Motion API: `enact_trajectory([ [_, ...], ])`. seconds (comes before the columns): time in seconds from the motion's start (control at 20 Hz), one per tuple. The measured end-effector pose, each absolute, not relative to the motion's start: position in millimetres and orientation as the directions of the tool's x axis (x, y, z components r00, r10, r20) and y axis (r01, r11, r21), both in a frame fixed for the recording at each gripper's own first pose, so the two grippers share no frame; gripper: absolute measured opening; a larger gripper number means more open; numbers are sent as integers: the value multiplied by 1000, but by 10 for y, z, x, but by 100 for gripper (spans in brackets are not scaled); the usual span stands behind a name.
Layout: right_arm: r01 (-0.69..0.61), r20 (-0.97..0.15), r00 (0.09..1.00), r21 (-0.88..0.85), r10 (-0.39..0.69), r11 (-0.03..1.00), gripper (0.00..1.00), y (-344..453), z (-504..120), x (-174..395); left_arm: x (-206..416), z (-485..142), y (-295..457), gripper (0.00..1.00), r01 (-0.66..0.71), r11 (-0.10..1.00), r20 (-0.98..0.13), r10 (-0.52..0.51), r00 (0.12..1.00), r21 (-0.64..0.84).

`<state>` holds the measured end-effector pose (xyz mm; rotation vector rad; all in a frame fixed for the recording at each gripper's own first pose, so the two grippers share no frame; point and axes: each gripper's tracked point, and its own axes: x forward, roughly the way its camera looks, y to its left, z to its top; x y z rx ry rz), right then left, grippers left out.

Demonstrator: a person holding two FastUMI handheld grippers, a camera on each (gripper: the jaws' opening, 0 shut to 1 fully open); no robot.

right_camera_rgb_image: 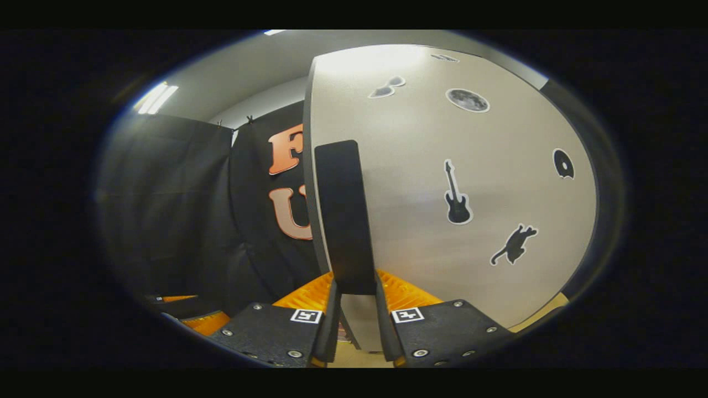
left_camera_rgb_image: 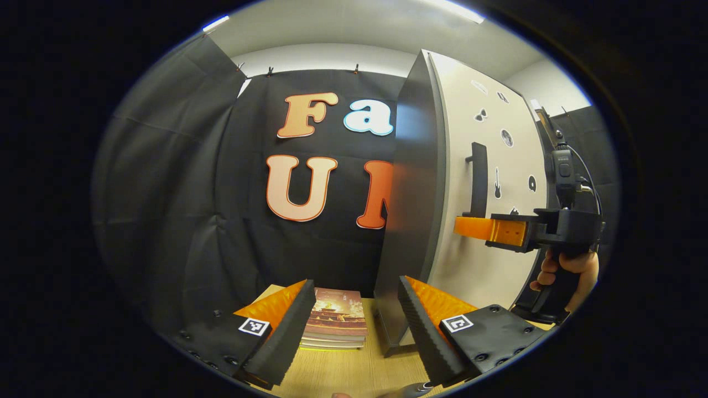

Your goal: Open the cabinet door with the right hand, grasp the bottle in the cabinet with the left hand and place it on the coaster, then close the cabinet door with the right hand.

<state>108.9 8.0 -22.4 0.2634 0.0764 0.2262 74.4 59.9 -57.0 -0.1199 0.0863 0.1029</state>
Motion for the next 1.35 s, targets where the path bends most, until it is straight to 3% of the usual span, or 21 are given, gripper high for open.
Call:
enact_trajectory([
  [0.35, -254, -30, 962, 265, 271, 930, 31, 106, -200, 1085, 620, -481, 551, 99, -170, 981, -88, 162, 983, -93],
  [0.45, -272, -28, 957, 250, 287, 929, 36, 93, -208, 1074, 567, -458, 546, 97, -196, 977, -91, 188, 978, -87],
  [0.55, -307, -6, 948, 247, 318, 919, 43, 98, -161, 976, 534, -442, 525, 98, -217, 973, -95, 209, 973, -79],
  [0.7, -295, 26, 954, 241, 298, 925, 71, -29, -78, 764, 521, -380, 440, 99, -202, 976, -82, 195, 977, -81],
  [0.8, -264, 40, 964, 215, 261, 940, 78, -141, 0, 559, 498, -336, 381, 98, -178, 980, -76, 171, 982, -85],
  [1.0, -186, 60, 982, 158, 178, 970, 88, -348, 130, 107, 402, -257, 334, 97, -129, 986, -60, 123, 991, -103],
  [1.35, -73, 42, 997, 148, 68, 986, 93, -421, 69, -768, 157, -215, 316, 97, -58, 995, -66, 52, 996, -86],
])
